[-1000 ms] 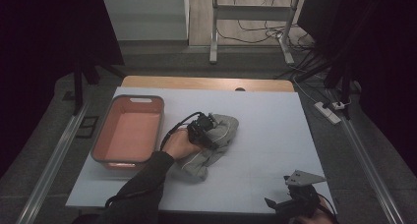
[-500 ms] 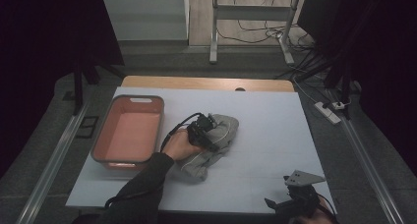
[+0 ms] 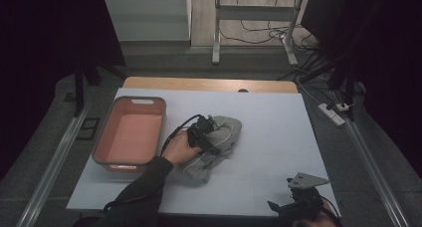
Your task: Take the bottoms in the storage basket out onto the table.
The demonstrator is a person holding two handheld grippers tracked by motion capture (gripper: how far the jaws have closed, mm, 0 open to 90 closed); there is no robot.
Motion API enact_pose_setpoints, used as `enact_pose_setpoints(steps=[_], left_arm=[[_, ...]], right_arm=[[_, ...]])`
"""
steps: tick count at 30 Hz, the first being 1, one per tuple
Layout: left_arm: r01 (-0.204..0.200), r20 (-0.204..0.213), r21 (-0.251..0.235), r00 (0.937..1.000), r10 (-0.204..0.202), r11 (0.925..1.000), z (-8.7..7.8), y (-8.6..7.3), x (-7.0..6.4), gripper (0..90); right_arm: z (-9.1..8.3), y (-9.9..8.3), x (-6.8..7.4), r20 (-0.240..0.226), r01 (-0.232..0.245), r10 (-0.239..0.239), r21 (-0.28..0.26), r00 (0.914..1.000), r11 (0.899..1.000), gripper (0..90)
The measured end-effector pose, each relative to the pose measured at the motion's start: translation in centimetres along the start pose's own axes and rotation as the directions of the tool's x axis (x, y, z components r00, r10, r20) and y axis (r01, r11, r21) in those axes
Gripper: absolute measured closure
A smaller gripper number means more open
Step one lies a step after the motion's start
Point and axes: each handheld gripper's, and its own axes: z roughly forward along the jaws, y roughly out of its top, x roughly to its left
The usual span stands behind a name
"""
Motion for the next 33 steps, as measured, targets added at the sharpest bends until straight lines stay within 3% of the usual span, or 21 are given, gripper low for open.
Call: enact_pose_setpoints(steps=[6, 21, 28, 33], left_arm=[[-0.012, 0.013, -0.029, 0.9998, 0.013, 0.9995, -0.5, -0.3, -0.1, 0.0], [-0.028, 0.076, -0.096, 0.9964, 0.036, 0.995, -1.1, -1.3, -0.2, 0.0], [-0.033, 0.069, -0.124, 0.9967, 0.042, 0.9917, -2.0, -1.5, -0.4, 0.0], [-0.06, 0.056, -0.144, 0.9961, 0.068, 0.9878, -2.5, -1.6, -0.6, 0.0]], right_arm=[[0.0, 0.0, 0.0, 0.0, 0.001, -0.001, -0.001, 1.0, 1.0, 0.2], [-0.1, 0.0, 0.0, -0.002, 0.003, -0.003, -0.005, 1.0, 1.0, 0.2], [-0.1, 0.0, 0.0, -0.008, 0.005, -0.006, -0.006, 1.0, 1.0, 0.2], [-0.2, -0.1, -0.1, -0.017, -0.005, 0.004, -0.014, 0.9999, 1.0, 0.2]])
